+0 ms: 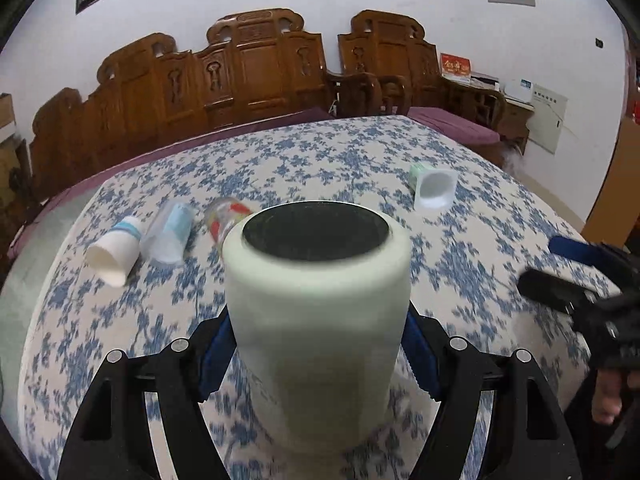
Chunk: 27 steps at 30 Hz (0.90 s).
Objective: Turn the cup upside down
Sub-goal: 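Rotate the cream cup with the left gripper so its mouth faces the table, then lower the cream cup onto the tablecloth and open the left gripper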
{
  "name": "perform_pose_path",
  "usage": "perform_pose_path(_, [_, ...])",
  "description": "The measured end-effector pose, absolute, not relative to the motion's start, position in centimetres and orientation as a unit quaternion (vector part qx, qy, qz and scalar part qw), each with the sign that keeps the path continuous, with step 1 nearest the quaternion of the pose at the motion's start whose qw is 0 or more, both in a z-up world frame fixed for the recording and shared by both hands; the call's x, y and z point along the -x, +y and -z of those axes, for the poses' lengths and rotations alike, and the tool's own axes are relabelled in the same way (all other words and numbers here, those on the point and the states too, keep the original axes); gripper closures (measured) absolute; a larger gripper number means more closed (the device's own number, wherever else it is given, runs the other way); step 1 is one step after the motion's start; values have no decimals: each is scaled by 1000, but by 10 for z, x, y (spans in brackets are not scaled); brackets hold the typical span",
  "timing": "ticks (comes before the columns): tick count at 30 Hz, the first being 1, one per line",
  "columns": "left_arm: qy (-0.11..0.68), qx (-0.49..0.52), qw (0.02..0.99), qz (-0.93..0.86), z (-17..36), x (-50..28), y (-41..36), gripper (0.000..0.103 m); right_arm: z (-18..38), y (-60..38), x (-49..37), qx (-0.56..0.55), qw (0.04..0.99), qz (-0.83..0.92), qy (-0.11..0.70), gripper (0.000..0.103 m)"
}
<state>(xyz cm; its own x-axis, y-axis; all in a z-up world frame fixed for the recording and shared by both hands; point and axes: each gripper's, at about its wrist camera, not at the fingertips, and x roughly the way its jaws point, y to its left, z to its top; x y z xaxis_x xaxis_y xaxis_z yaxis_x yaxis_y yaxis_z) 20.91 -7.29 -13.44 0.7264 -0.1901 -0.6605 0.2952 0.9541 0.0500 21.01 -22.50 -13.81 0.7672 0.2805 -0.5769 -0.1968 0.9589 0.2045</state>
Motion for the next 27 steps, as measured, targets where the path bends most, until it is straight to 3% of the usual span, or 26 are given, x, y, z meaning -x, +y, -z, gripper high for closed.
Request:
perform_pose_path(13, [373, -47, 920, 111, 135, -185, -57, 32, 127, -220, -195, -54, 943, -119, 306, 4])
perform_pose_path(19, [383, -38, 917, 100, 129, -161, -44, 23, 105, -212, -173, -49, 948, -125, 289, 4])
perform_pose_path(24, [378, -27, 922, 85, 115, -140, -27, 8, 91, -205, -146, -59, 949, -131, 281, 4])
perform_pose_path(27, [378, -20, 922, 76, 106, -123, -18, 8, 86, -200, -131, -63, 948, -133, 281, 3])
